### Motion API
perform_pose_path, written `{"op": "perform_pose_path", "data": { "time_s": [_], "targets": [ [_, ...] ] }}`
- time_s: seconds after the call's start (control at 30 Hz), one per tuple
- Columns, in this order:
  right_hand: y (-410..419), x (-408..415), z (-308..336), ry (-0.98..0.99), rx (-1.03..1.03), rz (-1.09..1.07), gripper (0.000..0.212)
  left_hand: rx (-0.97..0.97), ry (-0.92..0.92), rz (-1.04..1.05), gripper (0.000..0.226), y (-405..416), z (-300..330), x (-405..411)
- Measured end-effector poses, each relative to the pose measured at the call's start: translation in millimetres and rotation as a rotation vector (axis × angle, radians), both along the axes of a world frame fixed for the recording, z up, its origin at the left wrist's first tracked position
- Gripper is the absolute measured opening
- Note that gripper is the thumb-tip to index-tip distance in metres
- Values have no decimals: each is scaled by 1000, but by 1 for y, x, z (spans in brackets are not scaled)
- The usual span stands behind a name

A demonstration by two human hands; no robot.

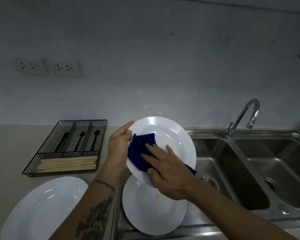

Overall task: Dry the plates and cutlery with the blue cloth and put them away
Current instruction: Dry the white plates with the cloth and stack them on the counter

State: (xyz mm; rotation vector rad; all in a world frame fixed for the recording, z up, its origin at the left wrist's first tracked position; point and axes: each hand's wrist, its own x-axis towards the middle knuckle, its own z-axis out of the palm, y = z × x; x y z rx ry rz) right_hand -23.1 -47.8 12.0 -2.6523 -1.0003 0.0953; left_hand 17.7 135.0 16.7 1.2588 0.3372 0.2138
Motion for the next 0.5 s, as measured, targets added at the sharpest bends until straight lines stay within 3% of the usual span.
{"op": "perform_pose_path", "data": {
  "time_s": [0.13, 0.2, 0.37, 0.5],
  "targets": [
    [-26, 25, 3, -143, -266, -132, 84, 21, -25, 7, 40, 10, 5, -6],
    [-27, 44, 3, -212, -279, -261, 87, 47, -36, -27, 38, 7, 11, -5],
    [8, 76, 18, -332, -37, -335, 72, 109, -107, -88, 39, 1, 42, 9],
    [33, 85, 53, -367, 108, -317, 79, 117, -204, -121, 41, 1, 68, 11]
  ]
}}
